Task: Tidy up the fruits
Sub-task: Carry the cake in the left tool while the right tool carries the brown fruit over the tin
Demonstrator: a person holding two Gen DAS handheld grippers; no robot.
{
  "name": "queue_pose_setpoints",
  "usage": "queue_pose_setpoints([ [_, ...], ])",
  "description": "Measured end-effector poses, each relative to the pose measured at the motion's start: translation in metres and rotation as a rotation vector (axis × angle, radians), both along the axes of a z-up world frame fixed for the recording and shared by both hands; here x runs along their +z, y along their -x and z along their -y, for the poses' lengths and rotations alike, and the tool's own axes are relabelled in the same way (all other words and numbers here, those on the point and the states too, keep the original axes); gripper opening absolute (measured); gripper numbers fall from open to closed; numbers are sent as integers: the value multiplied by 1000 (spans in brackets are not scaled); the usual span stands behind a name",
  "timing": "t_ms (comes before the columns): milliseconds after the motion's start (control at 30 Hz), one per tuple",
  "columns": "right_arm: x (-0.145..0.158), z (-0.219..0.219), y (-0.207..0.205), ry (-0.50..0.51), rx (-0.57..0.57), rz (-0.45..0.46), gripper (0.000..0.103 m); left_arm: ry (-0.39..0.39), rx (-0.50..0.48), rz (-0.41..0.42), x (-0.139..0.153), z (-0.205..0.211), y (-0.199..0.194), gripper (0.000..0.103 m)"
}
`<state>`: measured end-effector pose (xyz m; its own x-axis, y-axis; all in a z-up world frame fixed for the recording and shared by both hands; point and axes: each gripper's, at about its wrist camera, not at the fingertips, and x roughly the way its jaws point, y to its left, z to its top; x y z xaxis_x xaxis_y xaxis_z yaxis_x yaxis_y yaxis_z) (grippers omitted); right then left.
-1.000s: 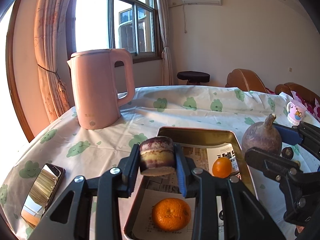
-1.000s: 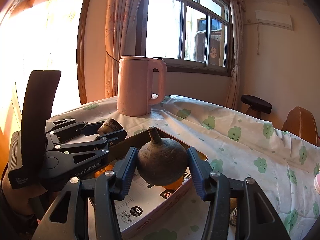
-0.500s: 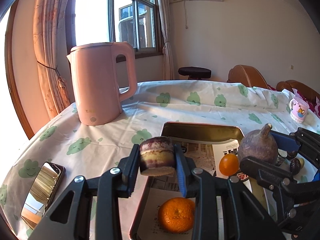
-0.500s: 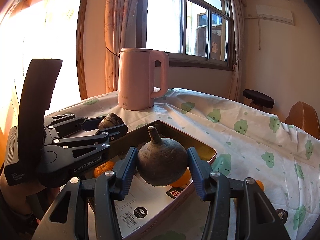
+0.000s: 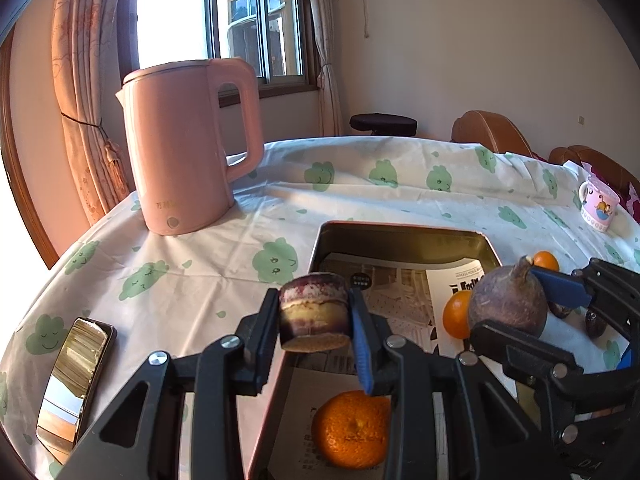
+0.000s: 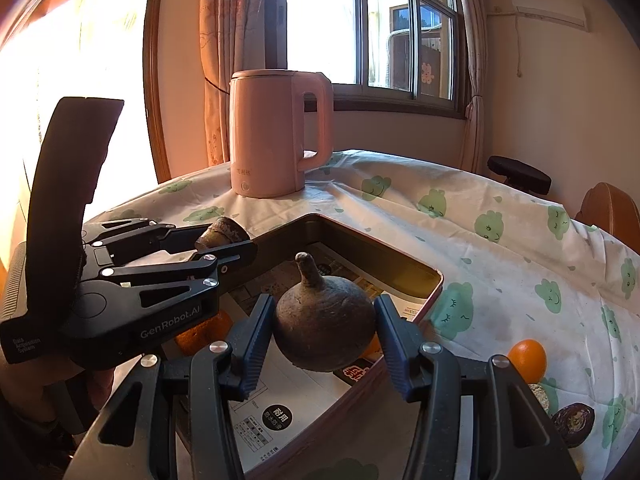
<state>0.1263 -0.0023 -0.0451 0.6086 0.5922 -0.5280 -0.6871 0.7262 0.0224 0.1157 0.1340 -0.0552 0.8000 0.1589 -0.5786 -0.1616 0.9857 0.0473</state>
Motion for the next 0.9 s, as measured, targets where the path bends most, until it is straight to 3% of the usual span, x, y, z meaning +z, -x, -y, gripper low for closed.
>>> queue_pose_setpoints([
  [567, -10, -10, -10, 59, 4, -73, 53, -26, -17, -53, -6, 5, -9, 36],
  [900, -11, -13, -8, 75, 10, -71, 53, -58, -18, -69, -8, 10, -11, 40],
])
